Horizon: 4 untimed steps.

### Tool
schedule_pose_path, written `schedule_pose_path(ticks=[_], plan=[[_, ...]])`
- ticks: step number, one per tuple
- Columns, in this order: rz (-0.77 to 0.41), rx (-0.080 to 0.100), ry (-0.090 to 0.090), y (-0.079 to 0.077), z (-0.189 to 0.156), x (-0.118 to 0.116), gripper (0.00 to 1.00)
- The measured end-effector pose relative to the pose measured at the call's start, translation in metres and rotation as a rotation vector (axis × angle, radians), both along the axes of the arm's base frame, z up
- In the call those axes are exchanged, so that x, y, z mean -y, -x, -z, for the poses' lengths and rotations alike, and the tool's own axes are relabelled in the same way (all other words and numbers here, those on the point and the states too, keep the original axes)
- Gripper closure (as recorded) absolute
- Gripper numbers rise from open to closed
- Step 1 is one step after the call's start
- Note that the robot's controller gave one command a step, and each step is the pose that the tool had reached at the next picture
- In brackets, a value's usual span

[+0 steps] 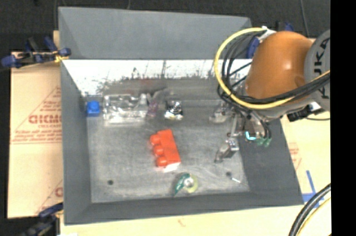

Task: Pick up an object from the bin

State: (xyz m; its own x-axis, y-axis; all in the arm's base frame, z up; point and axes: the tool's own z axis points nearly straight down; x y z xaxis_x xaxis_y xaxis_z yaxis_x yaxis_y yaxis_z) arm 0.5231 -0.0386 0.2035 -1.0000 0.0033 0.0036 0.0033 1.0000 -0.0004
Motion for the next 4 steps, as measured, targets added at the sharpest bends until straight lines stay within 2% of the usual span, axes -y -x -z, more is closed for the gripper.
schedule_pose_path(ticks=[1, 2, 3, 4], plan=[[-0.650, 0.018, 0.002, 0.019, 0.103, -0.055, 0.00], [-0.439, 0.011, -0.004, -0.013, 0.096, -0.121, 0.00], [-0.048, 0.009, 0.000, -0.033, 0.102, -0.087, 0.00], [0.153, 0.010, -0.001, -0.028, 0.127, -0.096, 0.00]])
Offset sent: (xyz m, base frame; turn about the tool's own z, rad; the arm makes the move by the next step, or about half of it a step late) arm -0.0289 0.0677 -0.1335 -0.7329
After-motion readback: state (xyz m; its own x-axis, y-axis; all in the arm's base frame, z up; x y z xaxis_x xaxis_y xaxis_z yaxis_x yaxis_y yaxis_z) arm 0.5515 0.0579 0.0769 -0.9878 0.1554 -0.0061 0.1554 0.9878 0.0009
